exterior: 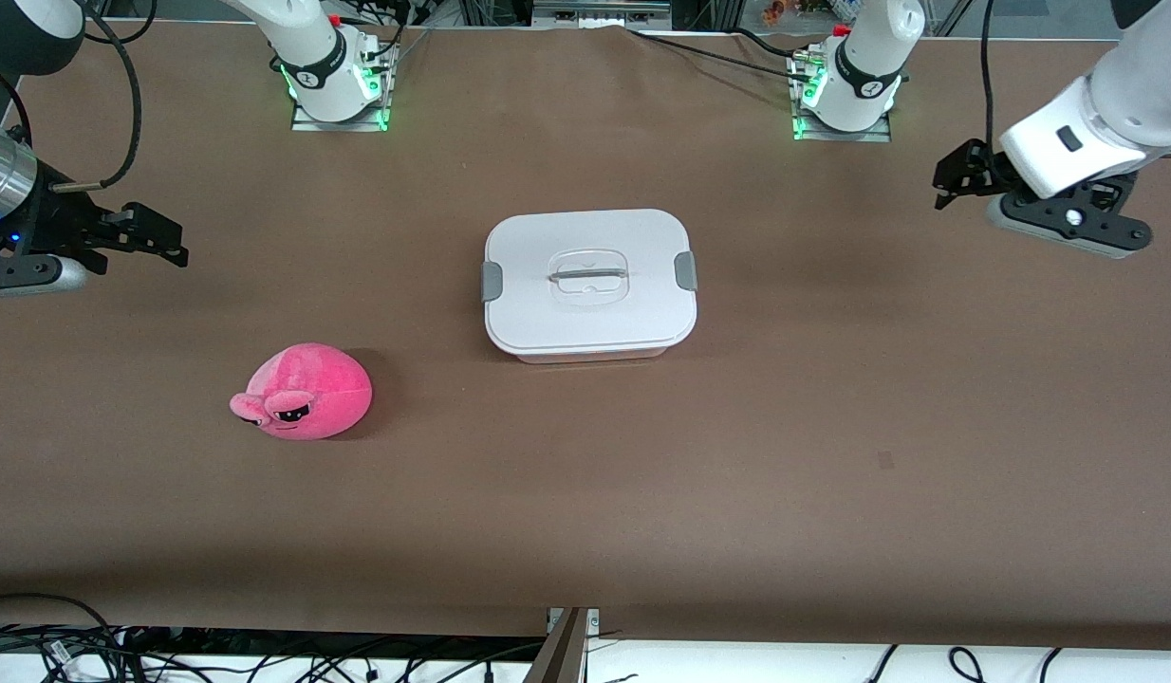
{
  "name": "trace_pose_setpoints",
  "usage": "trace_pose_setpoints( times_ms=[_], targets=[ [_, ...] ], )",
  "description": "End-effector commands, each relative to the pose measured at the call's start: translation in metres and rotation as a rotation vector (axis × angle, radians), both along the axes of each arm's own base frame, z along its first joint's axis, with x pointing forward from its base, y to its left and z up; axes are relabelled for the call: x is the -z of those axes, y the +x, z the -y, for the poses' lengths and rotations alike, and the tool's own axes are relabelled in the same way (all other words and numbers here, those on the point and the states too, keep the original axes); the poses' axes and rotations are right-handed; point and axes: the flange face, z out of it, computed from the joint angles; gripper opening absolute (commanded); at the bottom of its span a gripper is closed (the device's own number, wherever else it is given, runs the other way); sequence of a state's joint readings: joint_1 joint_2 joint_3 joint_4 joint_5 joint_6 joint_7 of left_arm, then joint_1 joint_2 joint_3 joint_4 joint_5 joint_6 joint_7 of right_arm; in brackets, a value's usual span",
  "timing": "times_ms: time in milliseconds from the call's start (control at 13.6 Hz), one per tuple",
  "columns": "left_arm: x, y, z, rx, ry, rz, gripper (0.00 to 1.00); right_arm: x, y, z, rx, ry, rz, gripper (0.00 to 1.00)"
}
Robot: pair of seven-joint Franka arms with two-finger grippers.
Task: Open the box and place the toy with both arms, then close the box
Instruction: 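Reach the left gripper to the lid handle while the right gripper reaches the plush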
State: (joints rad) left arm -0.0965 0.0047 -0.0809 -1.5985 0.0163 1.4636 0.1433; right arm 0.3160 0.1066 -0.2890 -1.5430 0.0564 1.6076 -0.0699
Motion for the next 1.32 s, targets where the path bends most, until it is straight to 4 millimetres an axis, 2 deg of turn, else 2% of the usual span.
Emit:
trace_pose_setpoints(
  times_ms=[0, 147, 367, 440, 587, 661, 807, 881, 1028, 1174, 1248],
  targets=[
    [0.007, 0.007, 0.020, 0.060, -0.027, -0.035, 1.00, 0.009, 0.002, 0.002, 0.000, -0.010, -0.017, 1.00],
    [0.021, 0.008, 0.057, 0.179, -0.052, -0.056, 1.00, 0.028, 0.005, -0.003, -0.004, -0.015, -0.038, 1.00],
    [0.042, 0.001, 0.139, 0.334, -0.072, -0.094, 1.00, 0.053, 0.010, -0.002, 0.000, -0.017, -0.024, 1.00],
    [0.053, -0.007, 0.172, 0.392, -0.070, -0.104, 1.00, 0.061, 0.011, -0.003, -0.001, -0.018, -0.018, 1.00],
    [0.060, -0.015, 0.240, 0.494, -0.111, -0.020, 1.00, 0.091, 0.020, -0.004, 0.000, -0.027, -0.010, 1.00],
    [0.073, -0.020, 0.276, 0.545, -0.125, 0.003, 1.00, 0.108, 0.027, -0.008, -0.003, -0.034, -0.002, 1.00],
    [0.096, -0.014, 0.319, 0.626, -0.168, 0.071, 1.00, 0.150, 0.042, -0.016, -0.006, -0.046, -0.007, 1.00],
    [0.105, -0.015, 0.335, 0.689, -0.184, 0.095, 1.00, 0.169, 0.049, -0.020, -0.010, -0.055, -0.006, 1.00],
    [0.138, -0.021, 0.365, 0.791, -0.241, 0.100, 1.00, 0.202, 0.058, -0.031, -0.026, -0.070, -0.004, 1.00],
    [0.180, -0.026, 0.378, 0.806, -0.284, 0.023, 1.00, 0.225, 0.062, -0.037, -0.026, -0.068, -0.020, 1.00],
    [0.195, -0.032, 0.389, 0.868, -0.291, 0.003, 1.00, 0.233, 0.062, -0.040, -0.026, -0.059, -0.028, 1.00]
  ],
)
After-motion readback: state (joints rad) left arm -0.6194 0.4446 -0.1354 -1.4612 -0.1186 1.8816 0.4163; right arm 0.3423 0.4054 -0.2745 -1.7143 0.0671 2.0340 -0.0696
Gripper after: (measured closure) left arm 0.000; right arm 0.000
